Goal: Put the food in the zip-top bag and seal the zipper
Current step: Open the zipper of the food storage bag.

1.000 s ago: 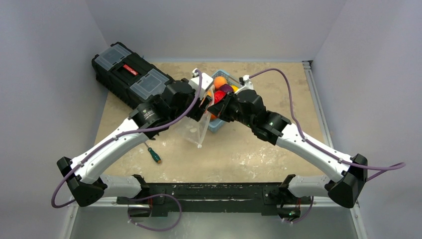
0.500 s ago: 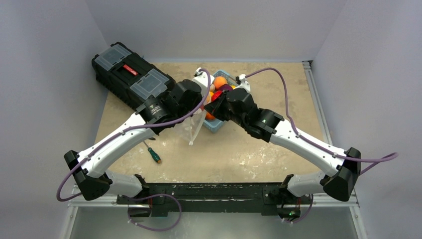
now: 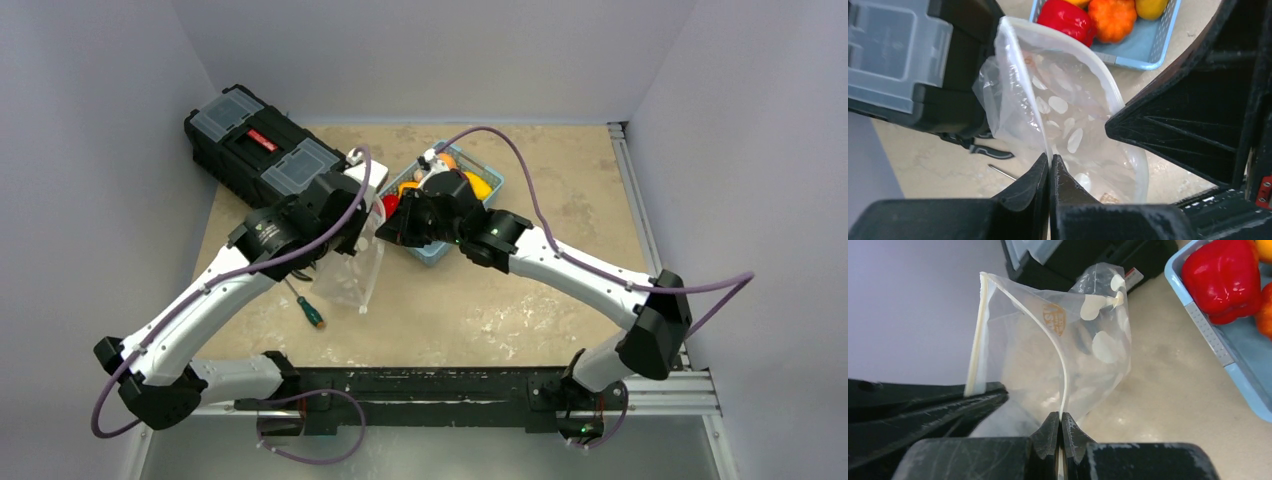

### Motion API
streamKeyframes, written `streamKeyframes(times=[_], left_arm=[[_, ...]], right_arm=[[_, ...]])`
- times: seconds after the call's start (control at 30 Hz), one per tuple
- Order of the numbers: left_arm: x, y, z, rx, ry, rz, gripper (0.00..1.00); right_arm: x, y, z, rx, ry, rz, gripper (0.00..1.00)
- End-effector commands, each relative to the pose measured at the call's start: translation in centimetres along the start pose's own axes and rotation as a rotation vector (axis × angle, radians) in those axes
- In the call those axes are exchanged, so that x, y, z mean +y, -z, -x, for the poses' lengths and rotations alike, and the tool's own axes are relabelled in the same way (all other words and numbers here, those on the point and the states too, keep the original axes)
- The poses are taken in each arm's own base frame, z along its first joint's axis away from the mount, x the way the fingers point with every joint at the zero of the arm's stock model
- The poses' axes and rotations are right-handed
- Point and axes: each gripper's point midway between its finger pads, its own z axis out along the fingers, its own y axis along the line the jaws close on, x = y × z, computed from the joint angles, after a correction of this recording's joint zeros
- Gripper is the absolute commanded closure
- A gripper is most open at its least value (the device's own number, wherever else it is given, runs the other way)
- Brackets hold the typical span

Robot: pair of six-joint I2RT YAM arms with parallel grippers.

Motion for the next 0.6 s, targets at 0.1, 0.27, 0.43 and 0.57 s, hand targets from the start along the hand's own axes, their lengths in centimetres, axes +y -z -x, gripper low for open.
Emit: streamKeyframes(times=[0.1, 0.27, 0.43, 0.57], left_arm=[[-2.2, -2.6, -1.1, 0.123, 0.210, -0.209, 1.00], [-2.9, -4.9, -1.0, 0.222, 0.223, -0.204, 1.00], [-2.4, -8.1, -2.5, 0.266, 0.277, -0.106, 1.00], [-1.9, -8.6, -2.8, 0.208, 0.324, -0.121, 1.00]], right_arm=[[-3.7, -1.7, -0.4, 0.126, 0.194, 0.008, 1.00], [-7.5, -2.5, 0.9, 0.172, 0.179, 0.016, 0.96], [-7.8, -0.9, 3.7, 0.084, 0.283, -0.059, 0.59], [-7.1, 1.9, 6.9, -0.064, 0.329, -0.112, 0.41]])
